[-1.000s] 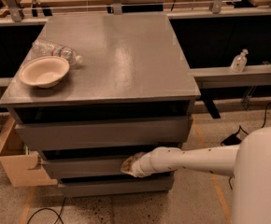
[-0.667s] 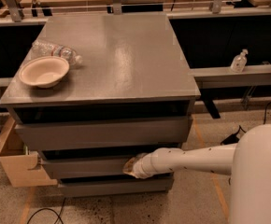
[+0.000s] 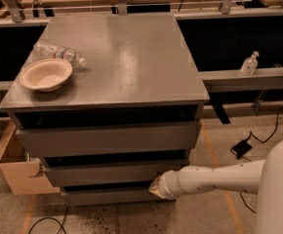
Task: Close middle drawer
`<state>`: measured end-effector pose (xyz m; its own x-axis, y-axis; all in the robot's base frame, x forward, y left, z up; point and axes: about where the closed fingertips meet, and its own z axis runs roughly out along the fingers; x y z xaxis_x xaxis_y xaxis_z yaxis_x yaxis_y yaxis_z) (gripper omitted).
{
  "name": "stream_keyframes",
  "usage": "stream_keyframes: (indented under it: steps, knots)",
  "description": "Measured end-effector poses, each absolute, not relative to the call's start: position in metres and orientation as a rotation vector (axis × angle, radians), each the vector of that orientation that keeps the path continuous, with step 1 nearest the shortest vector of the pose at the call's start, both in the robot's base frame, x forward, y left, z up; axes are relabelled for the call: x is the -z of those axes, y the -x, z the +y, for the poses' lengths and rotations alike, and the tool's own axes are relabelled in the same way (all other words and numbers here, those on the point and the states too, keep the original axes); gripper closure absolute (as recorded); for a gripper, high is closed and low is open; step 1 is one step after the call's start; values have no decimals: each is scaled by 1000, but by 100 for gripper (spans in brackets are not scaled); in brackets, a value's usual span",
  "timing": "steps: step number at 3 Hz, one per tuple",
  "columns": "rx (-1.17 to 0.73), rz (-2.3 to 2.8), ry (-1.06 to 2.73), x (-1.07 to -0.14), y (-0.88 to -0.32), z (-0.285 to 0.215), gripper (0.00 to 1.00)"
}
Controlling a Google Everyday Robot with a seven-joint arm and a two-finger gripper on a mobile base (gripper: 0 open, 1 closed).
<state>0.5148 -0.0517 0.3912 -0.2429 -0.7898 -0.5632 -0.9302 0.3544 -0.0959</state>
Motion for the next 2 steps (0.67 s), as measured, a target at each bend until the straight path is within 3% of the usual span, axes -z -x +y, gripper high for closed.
stream_keyframes:
  steps: [2]
  knots:
    - [-281,2386,1197,-384,-502,-154,100]
